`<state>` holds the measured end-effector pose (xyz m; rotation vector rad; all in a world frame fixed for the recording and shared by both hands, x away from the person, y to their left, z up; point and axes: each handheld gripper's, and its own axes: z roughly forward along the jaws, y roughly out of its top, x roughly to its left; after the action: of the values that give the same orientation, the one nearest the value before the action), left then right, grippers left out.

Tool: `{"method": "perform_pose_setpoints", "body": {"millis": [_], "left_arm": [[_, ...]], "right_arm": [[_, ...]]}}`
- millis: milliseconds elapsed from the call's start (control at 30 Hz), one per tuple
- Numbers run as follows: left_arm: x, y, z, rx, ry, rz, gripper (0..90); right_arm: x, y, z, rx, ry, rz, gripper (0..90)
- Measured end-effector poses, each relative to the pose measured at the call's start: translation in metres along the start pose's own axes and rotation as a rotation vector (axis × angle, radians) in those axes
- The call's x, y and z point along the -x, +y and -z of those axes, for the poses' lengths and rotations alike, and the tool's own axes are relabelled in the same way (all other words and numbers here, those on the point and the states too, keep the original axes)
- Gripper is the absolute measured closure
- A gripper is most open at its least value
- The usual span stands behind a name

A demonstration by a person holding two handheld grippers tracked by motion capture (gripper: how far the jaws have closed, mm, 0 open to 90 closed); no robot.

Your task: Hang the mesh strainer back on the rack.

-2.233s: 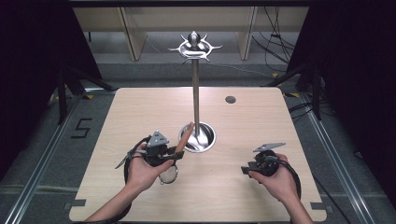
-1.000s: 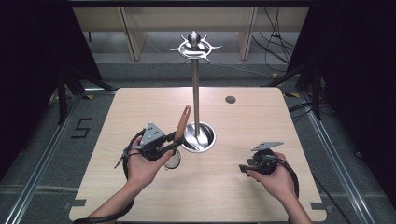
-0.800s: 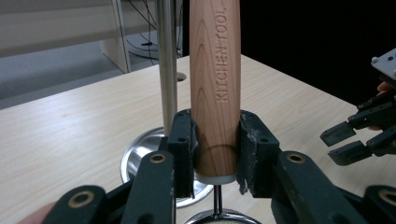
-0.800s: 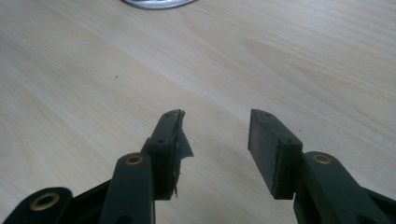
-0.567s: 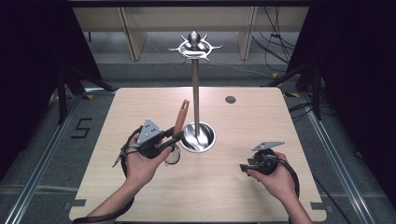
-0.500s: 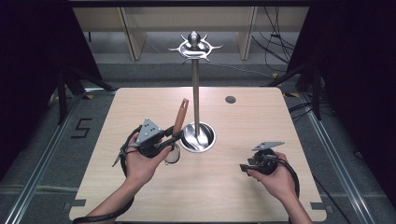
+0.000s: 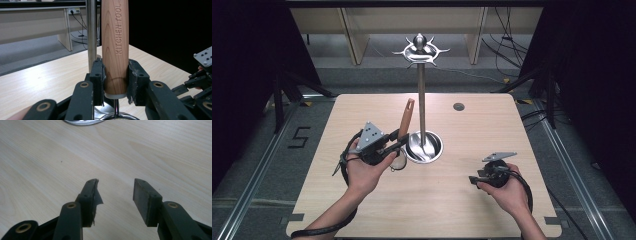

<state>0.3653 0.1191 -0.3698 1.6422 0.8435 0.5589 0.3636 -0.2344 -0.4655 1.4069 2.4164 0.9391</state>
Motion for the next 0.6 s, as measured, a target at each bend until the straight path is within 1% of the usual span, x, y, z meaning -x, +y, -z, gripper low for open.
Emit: {"method": "perform_pose_setpoints", "body": {"millis": [33,100,200,233,267,300,333,367,400,433,533,567,600], "left_arm": [[-0.0001,0.0002,0.0001,0.001,0.001,-0.001,68.1],[-0.0003,0.0007,-0.0002,0.001,0.0,-0.001,68.2],[0.0002,0.0017,-0.0005,0.007,-0.001,0.002,68.1],[0.0006,0.0024,-0.0008,0.013,-0.002,0.004,68.2],[0.0007,0.0031,-0.0007,0.016,-0.003,0.003,68.1],[0.0014,0.0036,-0.0007,0.019,-0.001,0.007,68.1],[0.0019,0.0041,-0.0007,0.022,-0.001,0.006,68.1],[0.0021,0.0046,-0.0007,0.024,-0.003,0.004,68.1],[0.0025,0.0051,-0.0005,0.026,-0.002,0.004,68.1],[0.0027,0.0057,-0.0003,0.028,-0.001,0.003,68.1],[0.0025,0.0076,-0.0005,0.035,0.002,0.004,68.1],[0.0022,0.0084,-0.0004,0.034,0.003,0.002,68.1],[0.0021,0.0093,-0.0004,0.034,0.002,-0.001,68.1]], "right_arm": [[0.0,0.0011,0.002,-0.027,0.006,-0.008,55.0],[0.0013,0.0016,0.0018,-0.032,0.006,0.009,54.9],[0.0004,0.0019,0.0004,-0.025,0.009,-0.005,54.9],[0.0017,0.0017,-0.0006,-0.017,0.006,0.018,54.8],[0.0012,0.0019,-0.0001,-0.021,0.009,0.007,54.8],[0.0003,0.002,0.0005,-0.026,0.008,-0.015,54.8],[0.0005,0.0009,-0.0014,0.002,0.013,-0.019,54.8],[0.001,0.0006,-0.0006,-0.006,0.003,-0.009,54.7],[0.0008,0.0008,0.0004,-0.009,0.009,-0.023,54.7],[0.0009,0.0005,0.0006,-0.008,0.009,-0.024,54.7],[0.0,0.0002,0.0007,-0.001,0.007,-0.028,54.7],[-0.0001,0.0,0.0,0.01,0.012,-0.031,54.6],[-0.0011,0.0,-0.0005,0.02,0.006,-0.038,54.6]]}}
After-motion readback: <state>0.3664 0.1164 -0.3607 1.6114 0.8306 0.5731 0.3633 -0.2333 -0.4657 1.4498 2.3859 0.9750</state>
